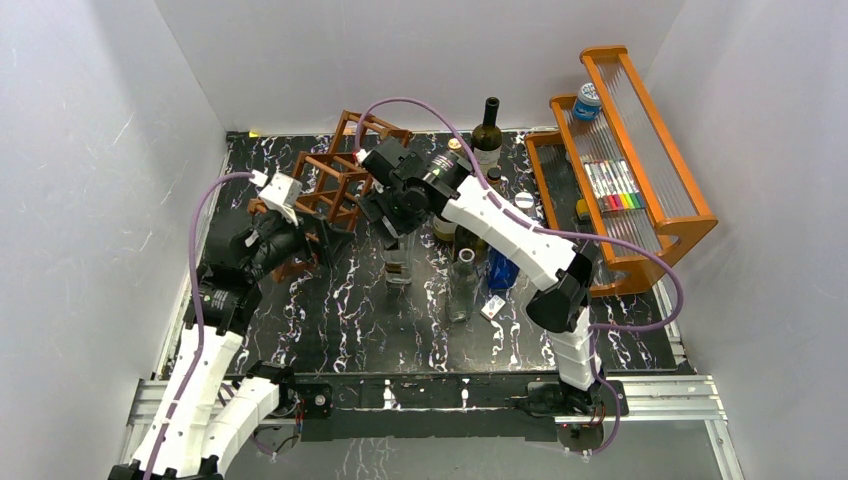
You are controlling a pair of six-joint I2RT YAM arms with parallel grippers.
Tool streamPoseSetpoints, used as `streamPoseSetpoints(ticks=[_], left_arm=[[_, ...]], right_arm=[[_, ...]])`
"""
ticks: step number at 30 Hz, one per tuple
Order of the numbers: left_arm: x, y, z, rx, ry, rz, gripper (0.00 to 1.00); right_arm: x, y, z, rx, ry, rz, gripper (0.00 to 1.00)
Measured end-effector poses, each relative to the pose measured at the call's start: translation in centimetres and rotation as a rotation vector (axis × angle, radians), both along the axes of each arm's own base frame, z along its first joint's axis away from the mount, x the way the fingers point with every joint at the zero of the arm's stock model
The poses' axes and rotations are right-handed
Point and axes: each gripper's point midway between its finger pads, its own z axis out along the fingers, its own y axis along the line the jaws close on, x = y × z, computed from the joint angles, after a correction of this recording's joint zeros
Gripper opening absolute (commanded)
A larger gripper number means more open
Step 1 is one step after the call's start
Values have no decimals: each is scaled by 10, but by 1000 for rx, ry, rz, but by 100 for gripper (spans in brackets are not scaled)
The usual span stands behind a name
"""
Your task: Take the wine bottle off the wine rack
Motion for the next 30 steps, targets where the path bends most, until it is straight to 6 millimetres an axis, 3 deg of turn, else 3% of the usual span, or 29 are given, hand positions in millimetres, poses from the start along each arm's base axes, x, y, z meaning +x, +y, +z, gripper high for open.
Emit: streamPoseSetpoints(ticks=[2, 8, 12, 18, 20, 24, 30], left_arm=[[3, 3, 13, -8, -25, 29, 96], [9, 9, 60, -27, -126, 74, 96], [13, 9, 71, -31, -147, 81, 96], [21, 13, 71, -31, -119, 120, 98], [25, 18, 80, -29, -116, 155, 98], [40, 33, 122, -28, -160, 262, 98], [56, 56, 172, -13, -233, 402, 98]], right_arm=[[5, 2, 6, 24, -13, -6, 97], [10, 11, 37, 129, -87, 27, 98], [5, 4, 78, 236, -167, 45, 98], [-4, -26, 156, 402, -337, 28, 98], [-1, -39, 180, 441, -418, -4, 98], [12, -83, 213, 472, -591, -120, 98], [18, -161, 241, 490, -829, -327, 98]])
